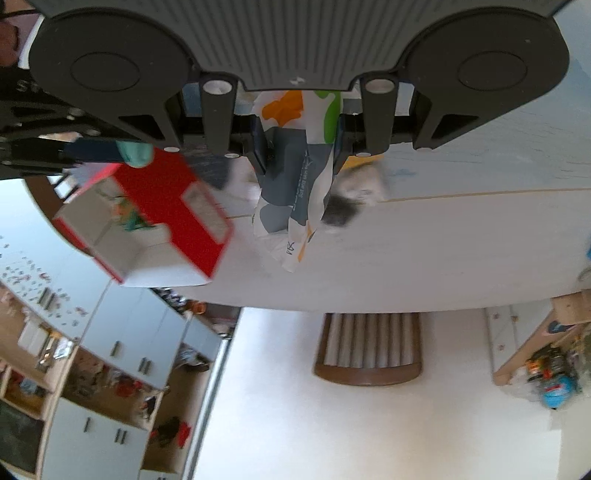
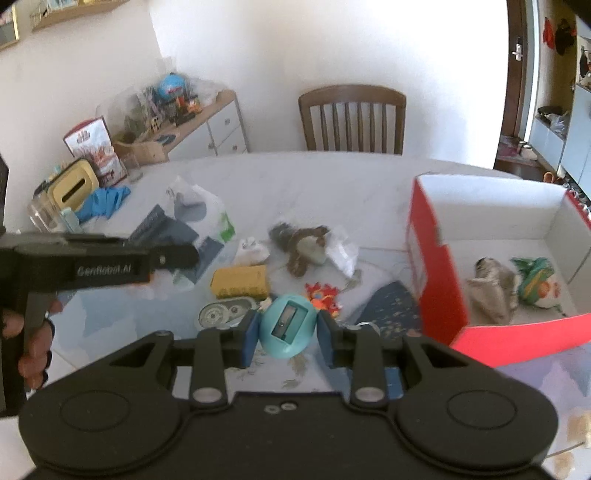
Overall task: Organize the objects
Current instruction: 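Carry the plastic bag and teal sharpener with both tools into the shoebox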
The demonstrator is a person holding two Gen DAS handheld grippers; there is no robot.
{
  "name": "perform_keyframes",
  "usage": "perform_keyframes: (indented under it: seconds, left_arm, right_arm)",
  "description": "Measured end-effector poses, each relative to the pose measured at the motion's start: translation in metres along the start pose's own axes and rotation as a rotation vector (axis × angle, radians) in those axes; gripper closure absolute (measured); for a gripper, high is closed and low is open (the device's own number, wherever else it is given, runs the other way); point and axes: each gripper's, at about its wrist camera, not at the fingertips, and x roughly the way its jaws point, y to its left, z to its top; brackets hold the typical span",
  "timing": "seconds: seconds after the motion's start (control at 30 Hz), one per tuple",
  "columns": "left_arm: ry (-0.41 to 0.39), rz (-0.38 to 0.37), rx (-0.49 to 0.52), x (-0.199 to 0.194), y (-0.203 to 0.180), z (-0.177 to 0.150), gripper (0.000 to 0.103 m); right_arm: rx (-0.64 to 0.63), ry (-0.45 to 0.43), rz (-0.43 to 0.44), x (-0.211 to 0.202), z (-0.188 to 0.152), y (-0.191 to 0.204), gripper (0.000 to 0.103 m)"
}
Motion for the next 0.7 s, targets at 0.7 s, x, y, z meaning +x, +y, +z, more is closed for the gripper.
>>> perform_keyframes:
  seconds: [0.7]
  left_arm:
    - [0.023,-0.140,0.020,0.042,-0.147,0.033,0.070]
  right_arm:
    - [0.020,-0.062,-0.086,-0.060,0.011,-0.127,0.071]
